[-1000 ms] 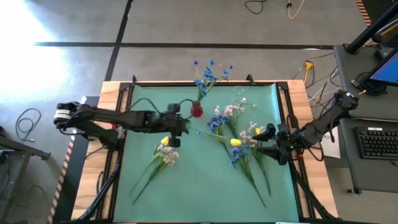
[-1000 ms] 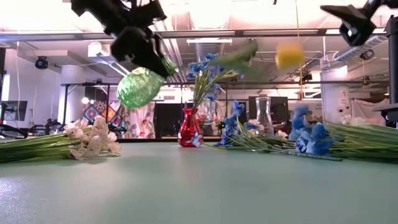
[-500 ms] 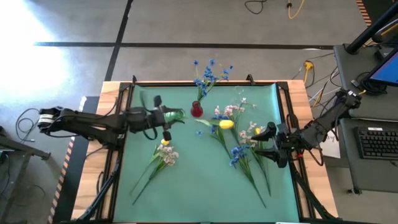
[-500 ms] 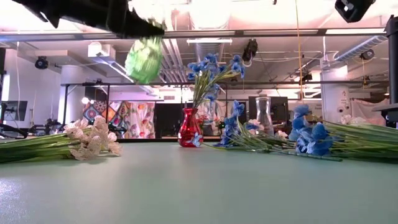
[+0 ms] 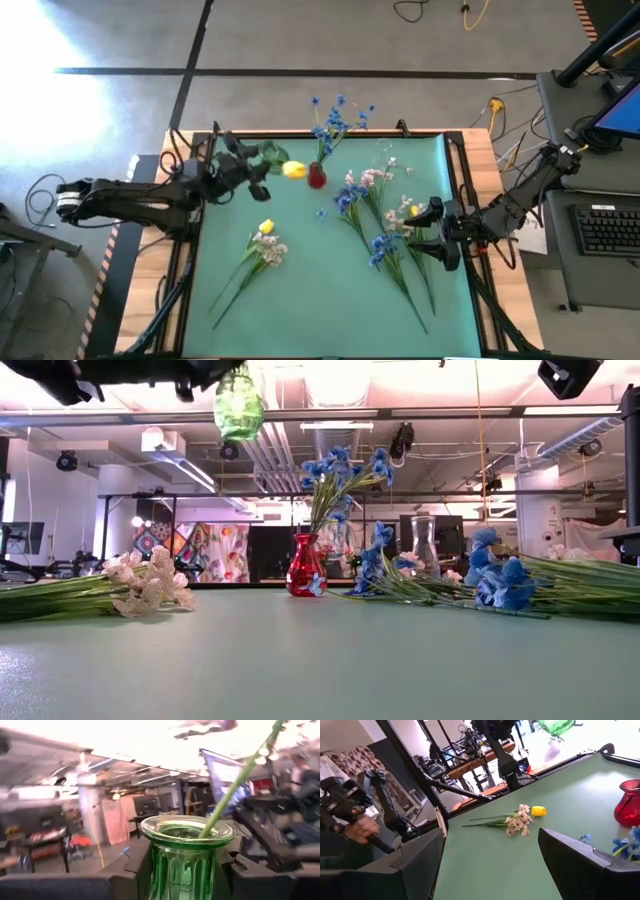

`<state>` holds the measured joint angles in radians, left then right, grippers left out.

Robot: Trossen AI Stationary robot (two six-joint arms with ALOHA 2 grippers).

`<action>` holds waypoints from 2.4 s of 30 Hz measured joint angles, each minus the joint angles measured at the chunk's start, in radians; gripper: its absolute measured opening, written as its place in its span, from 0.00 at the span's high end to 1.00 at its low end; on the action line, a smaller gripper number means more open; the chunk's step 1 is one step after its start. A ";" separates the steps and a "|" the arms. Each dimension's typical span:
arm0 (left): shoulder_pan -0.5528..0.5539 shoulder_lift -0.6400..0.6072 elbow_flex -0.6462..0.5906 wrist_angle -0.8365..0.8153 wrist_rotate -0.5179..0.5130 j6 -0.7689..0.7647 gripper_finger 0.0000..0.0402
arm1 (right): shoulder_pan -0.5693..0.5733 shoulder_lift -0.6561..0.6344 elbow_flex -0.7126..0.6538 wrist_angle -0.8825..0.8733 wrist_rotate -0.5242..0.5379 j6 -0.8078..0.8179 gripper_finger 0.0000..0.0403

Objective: Sort flowers into vase by color
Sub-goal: Put the middle yellow flower into the green vase

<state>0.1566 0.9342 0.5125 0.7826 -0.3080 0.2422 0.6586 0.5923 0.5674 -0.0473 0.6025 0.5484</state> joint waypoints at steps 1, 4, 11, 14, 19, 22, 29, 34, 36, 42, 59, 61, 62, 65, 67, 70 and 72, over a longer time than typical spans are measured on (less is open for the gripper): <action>0.024 0.002 -0.001 -0.003 -0.001 -0.042 0.71 | 0.000 0.001 0.000 -0.001 0.000 0.000 0.21; 0.084 0.016 -0.023 -0.003 0.000 -0.133 0.71 | 0.000 0.010 0.000 -0.001 0.000 0.000 0.21; 0.114 0.041 -0.121 0.069 0.003 -0.143 0.71 | 0.000 0.037 0.000 -0.001 0.000 -0.002 0.21; 0.114 0.040 -0.172 0.083 -0.001 -0.143 0.71 | 0.000 0.048 0.000 0.000 0.000 -0.002 0.21; 0.114 0.041 -0.282 0.124 -0.024 -0.152 0.71 | 0.000 0.060 0.000 0.000 0.001 0.000 0.21; 0.114 0.047 -0.363 0.225 -0.024 -0.148 0.71 | 0.000 0.062 0.000 0.000 0.003 -0.001 0.21; 0.114 0.091 -0.502 0.504 -0.087 -0.139 0.71 | 0.000 0.066 -0.001 0.000 0.026 -0.003 0.21; 0.115 0.139 -0.480 0.476 -0.094 -0.141 0.71 | 0.000 0.066 -0.001 0.001 0.027 -0.003 0.21; 0.116 0.169 -0.466 0.486 -0.094 -0.142 0.71 | 0.000 0.066 -0.001 0.001 0.028 -0.003 0.21; 0.116 0.305 -0.429 0.512 -0.101 -0.156 0.71 | 0.000 0.072 -0.001 0.003 0.029 -0.011 0.21; 0.139 0.651 -0.425 0.792 -0.222 -0.156 0.71 | 0.000 0.079 -0.001 0.004 0.028 -0.017 0.21; 0.152 0.669 -0.425 0.790 -0.237 -0.160 0.71 | 0.000 0.079 -0.001 0.006 0.028 -0.023 0.21; 0.157 0.679 -0.425 0.787 -0.240 -0.169 0.71 | 0.000 0.079 -0.001 0.007 0.028 -0.023 0.21; 0.165 0.707 -0.425 0.789 -0.238 -0.187 0.71 | 0.000 0.079 -0.001 0.007 0.028 -0.026 0.21; 0.171 0.726 -0.425 0.787 -0.234 -0.197 0.71 | 0.000 0.079 -0.001 0.007 0.028 -0.026 0.21; 0.173 0.737 -0.421 0.788 -0.235 -0.200 0.71 | 0.000 0.079 -0.001 0.007 0.028 -0.027 0.21; 0.173 0.742 -0.416 0.788 -0.234 -0.200 0.71 | 0.000 0.079 -0.001 0.007 0.028 -0.027 0.21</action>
<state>0.3298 1.6762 0.0962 1.5708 -0.5423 0.0422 0.6584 0.6708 0.5663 -0.0401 0.6308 0.5213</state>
